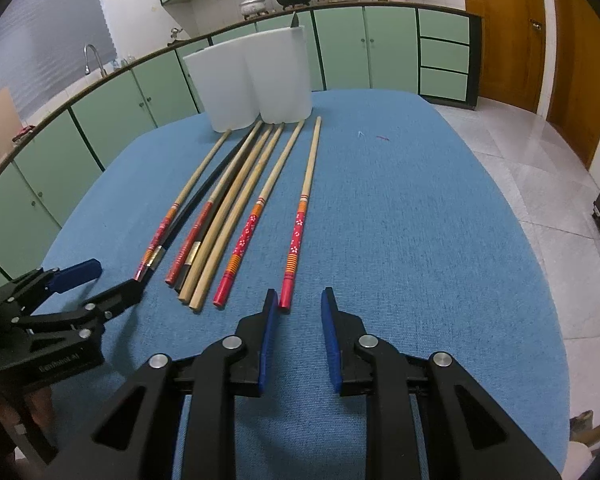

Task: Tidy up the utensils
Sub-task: 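Move both open tools back over the row of chopsticks, then grasp a red-patterned chopstick with the left tool while the right tool grasps another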

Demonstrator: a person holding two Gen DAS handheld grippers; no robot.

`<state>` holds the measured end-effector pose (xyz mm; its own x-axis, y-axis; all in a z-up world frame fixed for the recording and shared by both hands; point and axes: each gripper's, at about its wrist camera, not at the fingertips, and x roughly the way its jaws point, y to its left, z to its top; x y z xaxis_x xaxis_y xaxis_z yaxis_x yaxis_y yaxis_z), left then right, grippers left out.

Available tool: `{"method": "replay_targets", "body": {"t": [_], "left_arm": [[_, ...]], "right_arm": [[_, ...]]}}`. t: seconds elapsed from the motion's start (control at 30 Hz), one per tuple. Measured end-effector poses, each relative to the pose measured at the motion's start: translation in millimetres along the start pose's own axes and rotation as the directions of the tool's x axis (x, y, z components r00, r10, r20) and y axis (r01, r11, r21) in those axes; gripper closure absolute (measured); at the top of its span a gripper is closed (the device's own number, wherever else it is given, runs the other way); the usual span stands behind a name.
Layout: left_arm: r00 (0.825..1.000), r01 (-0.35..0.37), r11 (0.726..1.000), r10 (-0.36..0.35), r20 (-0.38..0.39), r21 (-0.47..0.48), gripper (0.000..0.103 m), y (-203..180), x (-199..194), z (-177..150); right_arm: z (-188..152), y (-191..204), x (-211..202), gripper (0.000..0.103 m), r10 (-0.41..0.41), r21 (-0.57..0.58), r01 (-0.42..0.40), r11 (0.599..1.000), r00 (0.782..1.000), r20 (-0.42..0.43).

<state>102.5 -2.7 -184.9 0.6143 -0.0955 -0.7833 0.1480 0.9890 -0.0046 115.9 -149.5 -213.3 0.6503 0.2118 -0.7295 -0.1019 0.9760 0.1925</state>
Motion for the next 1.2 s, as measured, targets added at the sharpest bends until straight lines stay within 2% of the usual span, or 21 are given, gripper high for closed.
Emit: {"method": "replay_targets", "body": {"t": [0.27, 0.43, 0.77, 1.07, 1.2], "left_arm": [[1.0, -0.007, 1.0, 0.007, -0.006, 0.018, 0.032, -4.6, 0.4, -1.4], [1.0, -0.005, 1.0, 0.005, 0.001, -0.01, 0.033, 4.4, -3.3, -2.1], [1.0, 0.008, 1.0, -0.007, 0.003, -0.028, 0.051, 5.0, -1.5, -1.7], [1.0, -0.024, 0.999, 0.024, -0.002, -0.022, 0.051, 12.5, -4.5, -4.3], [1.0, -0.013, 1.0, 0.013, -0.002, -0.019, 0.051, 9.9, -5.1, -4.9]], "right_arm": [[0.0, 0.0, 0.1, 0.082, 0.0, 0.0, 0.0, 1.0, 1.0, 0.0], [-0.1, 0.3, -0.2, 0.082, -0.001, -0.001, 0.001, 1.0, 1.0, 0.001], [-0.4, 0.6, -0.3, 0.081, 0.001, 0.002, -0.001, 1.0, 1.0, 0.0], [0.0, 0.1, 0.2, 0.081, 0.004, 0.003, -0.004, 1.0, 1.0, -0.001], [-0.1, 0.0, -0.1, 0.081, 0.003, 0.002, -0.003, 1.0, 1.0, -0.001]]}}
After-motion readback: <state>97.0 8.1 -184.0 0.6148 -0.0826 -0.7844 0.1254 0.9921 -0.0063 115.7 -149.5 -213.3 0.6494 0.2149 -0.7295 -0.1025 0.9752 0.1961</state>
